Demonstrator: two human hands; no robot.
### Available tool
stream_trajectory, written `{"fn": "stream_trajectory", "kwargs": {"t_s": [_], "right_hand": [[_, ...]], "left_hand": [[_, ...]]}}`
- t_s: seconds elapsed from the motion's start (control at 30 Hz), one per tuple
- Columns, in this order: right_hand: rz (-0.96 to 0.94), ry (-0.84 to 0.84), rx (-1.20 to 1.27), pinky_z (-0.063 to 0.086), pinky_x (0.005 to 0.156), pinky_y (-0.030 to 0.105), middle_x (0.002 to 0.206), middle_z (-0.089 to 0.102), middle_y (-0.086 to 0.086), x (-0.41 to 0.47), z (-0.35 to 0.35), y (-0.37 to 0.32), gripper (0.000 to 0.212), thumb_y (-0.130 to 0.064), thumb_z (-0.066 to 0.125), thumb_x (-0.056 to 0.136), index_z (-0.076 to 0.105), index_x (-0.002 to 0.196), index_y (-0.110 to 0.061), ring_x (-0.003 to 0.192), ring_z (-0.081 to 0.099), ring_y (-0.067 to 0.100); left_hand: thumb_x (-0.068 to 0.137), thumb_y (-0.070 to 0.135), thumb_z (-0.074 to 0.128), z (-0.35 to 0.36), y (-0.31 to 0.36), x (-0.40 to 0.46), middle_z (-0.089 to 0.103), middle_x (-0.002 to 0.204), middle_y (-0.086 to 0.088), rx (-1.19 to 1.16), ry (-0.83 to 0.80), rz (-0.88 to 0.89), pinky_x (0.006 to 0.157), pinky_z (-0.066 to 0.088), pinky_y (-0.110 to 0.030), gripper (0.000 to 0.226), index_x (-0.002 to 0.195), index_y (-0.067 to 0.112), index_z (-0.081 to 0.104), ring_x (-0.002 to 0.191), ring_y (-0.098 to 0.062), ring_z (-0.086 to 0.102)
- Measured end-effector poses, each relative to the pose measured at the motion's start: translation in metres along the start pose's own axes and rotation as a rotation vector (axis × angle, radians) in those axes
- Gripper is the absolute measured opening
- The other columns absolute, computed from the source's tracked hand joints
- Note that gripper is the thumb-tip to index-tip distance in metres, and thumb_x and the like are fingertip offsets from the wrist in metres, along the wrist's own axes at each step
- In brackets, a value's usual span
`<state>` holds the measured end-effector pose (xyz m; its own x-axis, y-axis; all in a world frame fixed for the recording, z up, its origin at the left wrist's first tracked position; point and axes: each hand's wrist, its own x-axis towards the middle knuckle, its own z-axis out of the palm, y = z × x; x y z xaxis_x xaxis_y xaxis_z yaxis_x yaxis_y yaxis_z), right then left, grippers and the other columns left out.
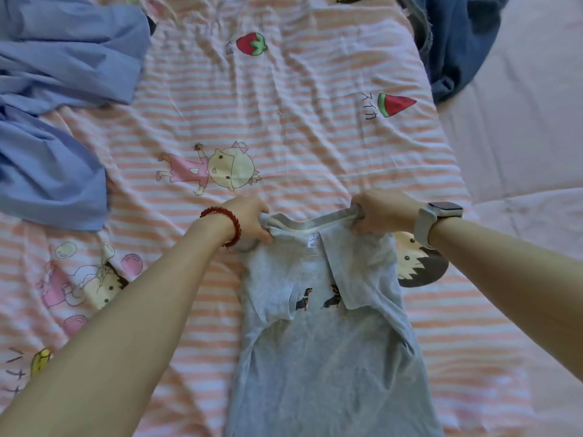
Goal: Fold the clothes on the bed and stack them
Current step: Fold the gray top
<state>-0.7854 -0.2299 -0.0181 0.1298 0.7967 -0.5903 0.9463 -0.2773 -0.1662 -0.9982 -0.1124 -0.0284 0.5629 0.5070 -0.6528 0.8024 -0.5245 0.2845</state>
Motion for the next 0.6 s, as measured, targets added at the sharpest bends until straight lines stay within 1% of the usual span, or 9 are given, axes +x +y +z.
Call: {"fn": "stream_trajectory", "kwargs": {"t_s": [0.1,0.2,0.23,0.3,0.37,0.4,0.47,0.53,0.6], "right_hand": [[-0.025,0.084,0.001,0.028,0.047,0.023,0.078,0.051,-0.003,-0.001,-0.004,0.005,0.011,-0.022,0.058,0.086,0.059,0.094,-0.014,0.075,0.050,0.019],[0.008,0.293,-0.013,0.031,0.051,0.026,0.082,0.055,-0.001,0.005,-0.024,0.010,0.011,-0.025,0.055,0.088,0.059,0.090,-0.015,0.082,0.057,0.024],[0.028,0.381,-0.013,0.033,0.055,0.028,0.089,0.059,0.002,0.007,-0.034,0.012,0.013,-0.026,0.055,0.089,0.060,0.093,-0.015,0.087,0.058,0.027],[0.067,0.572,0.006,0.033,0.060,0.031,0.099,0.060,0.006,0.011,-0.054,0.015,0.019,-0.027,0.053,0.091,0.059,0.100,-0.011,0.090,0.057,0.031],[0.044,0.766,0.018,0.036,0.061,0.033,0.098,0.059,0.010,0.010,-0.069,0.016,0.020,-0.025,0.056,0.090,0.060,0.099,-0.007,0.088,0.057,0.034],[-0.009,0.855,0.002,0.039,0.059,0.034,0.092,0.060,0.012,0.007,-0.071,0.015,0.017,-0.021,0.060,0.088,0.062,0.094,-0.006,0.082,0.058,0.035],[-0.129,0.965,-0.039,0.036,0.052,0.030,0.077,0.060,0.012,-0.005,-0.065,0.013,0.009,-0.012,0.067,0.080,0.062,0.080,-0.005,0.066,0.058,0.033],[-0.228,0.946,-0.082,0.034,0.051,0.027,0.072,0.058,0.009,-0.025,-0.046,0.012,0.006,-0.011,0.064,0.080,0.061,0.077,-0.007,0.059,0.056,0.030],[-0.304,0.903,-0.132,0.037,0.052,0.029,0.071,0.058,0.006,-0.049,-0.019,0.015,0.014,-0.017,0.051,0.084,0.061,0.078,-0.009,0.057,0.055,0.028]], "left_hand": [[0.077,0.025,0.072,-0.009,0.002,-0.002,0.047,0.067,0.006,-0.069,0.073,0.009,0.058,0.031,-0.028,0.025,0.067,0.023,0.049,0.075,-0.019,0.048],[0.081,0.023,0.067,-0.032,0.010,-0.001,0.047,0.069,0.005,-0.087,0.247,-0.011,0.058,0.035,-0.028,0.027,0.065,0.024,0.046,0.082,-0.023,0.053],[0.082,0.023,0.066,-0.043,0.012,0.000,0.051,0.074,0.002,-0.093,0.340,-0.018,0.061,0.038,-0.029,0.022,0.067,0.021,0.050,0.086,-0.027,0.055],[0.085,0.025,0.063,-0.066,0.018,-0.002,0.056,0.091,-0.006,-0.072,0.546,-0.042,0.066,0.039,-0.031,0.010,0.083,0.016,0.061,0.092,-0.031,0.056],[0.086,0.026,0.062,-0.082,0.021,-0.008,0.056,0.102,-0.010,-0.028,0.712,-0.042,0.067,0.035,-0.032,0.018,0.098,0.013,0.064,0.093,-0.032,0.055],[0.084,0.024,0.065,-0.085,0.022,-0.013,0.056,0.101,-0.011,-0.008,0.784,0.006,0.066,0.036,-0.033,0.019,0.099,0.011,0.065,0.092,-0.033,0.056],[0.077,0.014,0.073,-0.077,0.020,-0.026,0.058,0.090,-0.014,0.064,0.885,0.193,0.057,0.040,-0.034,0.016,0.090,0.007,0.066,0.079,-0.034,0.059],[0.065,0.003,0.079,-0.055,0.012,-0.042,0.059,0.077,-0.009,0.138,0.921,0.354,0.046,0.038,-0.027,0.020,0.079,0.009,0.066,0.065,-0.029,0.060],[0.067,0.002,0.068,-0.020,0.003,-0.060,0.058,0.077,-0.004,0.140,0.922,0.469,0.040,0.037,-0.023,0.022,0.082,0.017,0.061,0.066,-0.021,0.056]]}}
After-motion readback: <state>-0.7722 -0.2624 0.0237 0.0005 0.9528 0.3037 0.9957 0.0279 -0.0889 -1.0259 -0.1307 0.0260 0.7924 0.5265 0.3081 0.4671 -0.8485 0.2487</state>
